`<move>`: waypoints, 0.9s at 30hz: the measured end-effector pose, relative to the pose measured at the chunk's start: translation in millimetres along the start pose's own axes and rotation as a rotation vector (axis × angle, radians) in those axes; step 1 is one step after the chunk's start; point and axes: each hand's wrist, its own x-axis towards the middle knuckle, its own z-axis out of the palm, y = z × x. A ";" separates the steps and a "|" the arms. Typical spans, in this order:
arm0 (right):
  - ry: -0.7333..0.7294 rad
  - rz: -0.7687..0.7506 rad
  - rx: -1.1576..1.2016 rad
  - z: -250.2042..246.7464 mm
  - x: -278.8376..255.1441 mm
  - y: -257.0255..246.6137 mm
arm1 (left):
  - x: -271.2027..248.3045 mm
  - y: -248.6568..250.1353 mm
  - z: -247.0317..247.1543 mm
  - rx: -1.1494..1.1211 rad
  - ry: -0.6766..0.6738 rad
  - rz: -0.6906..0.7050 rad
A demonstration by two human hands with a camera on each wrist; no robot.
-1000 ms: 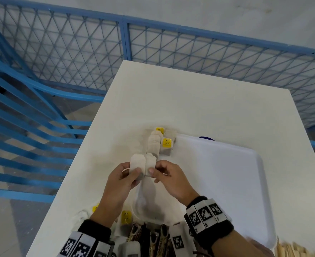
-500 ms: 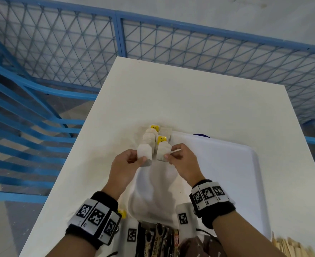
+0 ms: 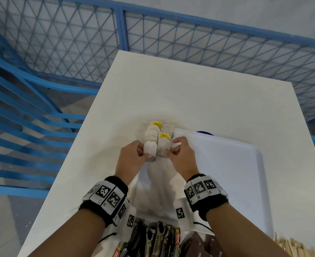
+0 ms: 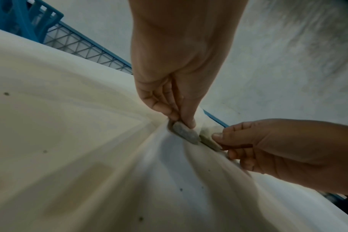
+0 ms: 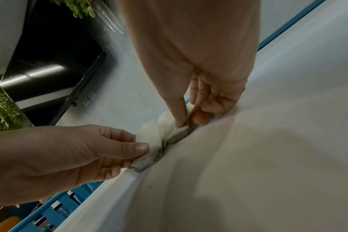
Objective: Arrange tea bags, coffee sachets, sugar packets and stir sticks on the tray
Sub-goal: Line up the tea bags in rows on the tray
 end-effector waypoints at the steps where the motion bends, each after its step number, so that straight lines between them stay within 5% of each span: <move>1: 0.000 -0.002 -0.003 0.0 -0.1 -0.1 | 0.4 -0.3 0.2 0.017 0.010 0.014; 14: -0.003 -0.105 -0.074 -6.1 -28.7 -18.6 | -26.1 8.7 -51.0 0.105 0.066 0.030; 21: -0.256 -0.251 -0.158 -0.8 -91.0 -32.3 | -96.1 -9.7 -110.5 0.131 0.113 -0.018; 27: -0.568 -0.449 -0.380 17.7 -130.0 -31.6 | -170.3 -51.0 -114.5 0.297 0.081 -0.158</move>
